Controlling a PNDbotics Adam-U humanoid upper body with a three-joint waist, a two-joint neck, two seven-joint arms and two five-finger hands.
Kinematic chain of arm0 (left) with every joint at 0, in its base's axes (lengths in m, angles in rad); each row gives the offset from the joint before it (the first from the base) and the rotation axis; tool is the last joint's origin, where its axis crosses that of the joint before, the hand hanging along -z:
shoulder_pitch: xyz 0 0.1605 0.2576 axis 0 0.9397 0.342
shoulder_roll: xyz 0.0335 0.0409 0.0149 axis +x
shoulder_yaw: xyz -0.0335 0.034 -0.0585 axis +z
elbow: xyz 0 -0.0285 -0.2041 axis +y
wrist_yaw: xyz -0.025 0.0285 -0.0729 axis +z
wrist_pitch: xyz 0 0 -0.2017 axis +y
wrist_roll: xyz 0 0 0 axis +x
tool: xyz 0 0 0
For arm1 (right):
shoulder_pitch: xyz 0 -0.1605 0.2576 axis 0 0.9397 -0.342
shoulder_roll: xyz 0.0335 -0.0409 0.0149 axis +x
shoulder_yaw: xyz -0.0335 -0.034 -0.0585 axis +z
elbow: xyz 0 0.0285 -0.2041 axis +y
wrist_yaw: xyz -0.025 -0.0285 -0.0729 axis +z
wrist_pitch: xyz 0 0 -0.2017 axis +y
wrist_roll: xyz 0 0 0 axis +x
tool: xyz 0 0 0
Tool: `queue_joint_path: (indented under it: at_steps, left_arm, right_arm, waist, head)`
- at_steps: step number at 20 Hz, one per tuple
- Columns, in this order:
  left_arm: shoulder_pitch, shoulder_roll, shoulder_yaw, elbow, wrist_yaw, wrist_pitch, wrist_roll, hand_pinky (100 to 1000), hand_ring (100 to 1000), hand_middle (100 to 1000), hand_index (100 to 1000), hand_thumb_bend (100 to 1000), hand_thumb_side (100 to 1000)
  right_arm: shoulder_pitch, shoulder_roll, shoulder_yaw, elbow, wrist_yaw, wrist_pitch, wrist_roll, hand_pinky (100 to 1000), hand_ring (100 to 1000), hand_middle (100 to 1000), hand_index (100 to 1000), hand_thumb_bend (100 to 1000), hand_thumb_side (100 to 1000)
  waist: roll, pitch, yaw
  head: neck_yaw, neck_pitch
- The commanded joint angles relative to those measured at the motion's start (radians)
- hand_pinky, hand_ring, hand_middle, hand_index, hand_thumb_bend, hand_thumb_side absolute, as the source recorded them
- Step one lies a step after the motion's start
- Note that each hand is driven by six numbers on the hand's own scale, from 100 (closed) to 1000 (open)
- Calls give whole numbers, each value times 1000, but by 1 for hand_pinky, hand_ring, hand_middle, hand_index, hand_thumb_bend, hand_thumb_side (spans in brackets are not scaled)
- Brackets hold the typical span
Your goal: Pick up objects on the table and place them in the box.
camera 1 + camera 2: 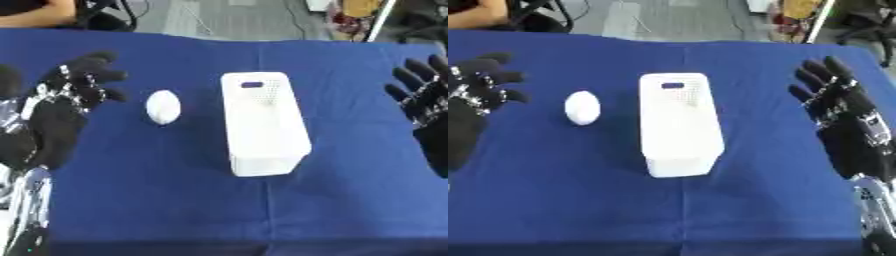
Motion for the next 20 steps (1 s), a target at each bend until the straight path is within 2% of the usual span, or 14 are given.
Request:
queue_joint_path:
  at_steps: [1, 20]
  left_arm:
    - [-7, 7, 5, -19, -2, -4, 1, 678, 763, 859, 808, 813, 1000]
    - [-7, 6, 7, -19, -3, -5, 2, 678, 764, 861, 807, 812, 1000]
  right_arm:
    - [-3, -15, -7, -14, 2, 0, -2, 992, 1000, 932, 1000, 100, 627]
    - [-3, -16, -8, -14, 3, -1, -2, 991, 1000, 932, 1000, 100, 628]
  waist:
    - [5, -10, -2]
    - [7, -8, -5]
  head:
    - [4, 1]
    - [6, 1]
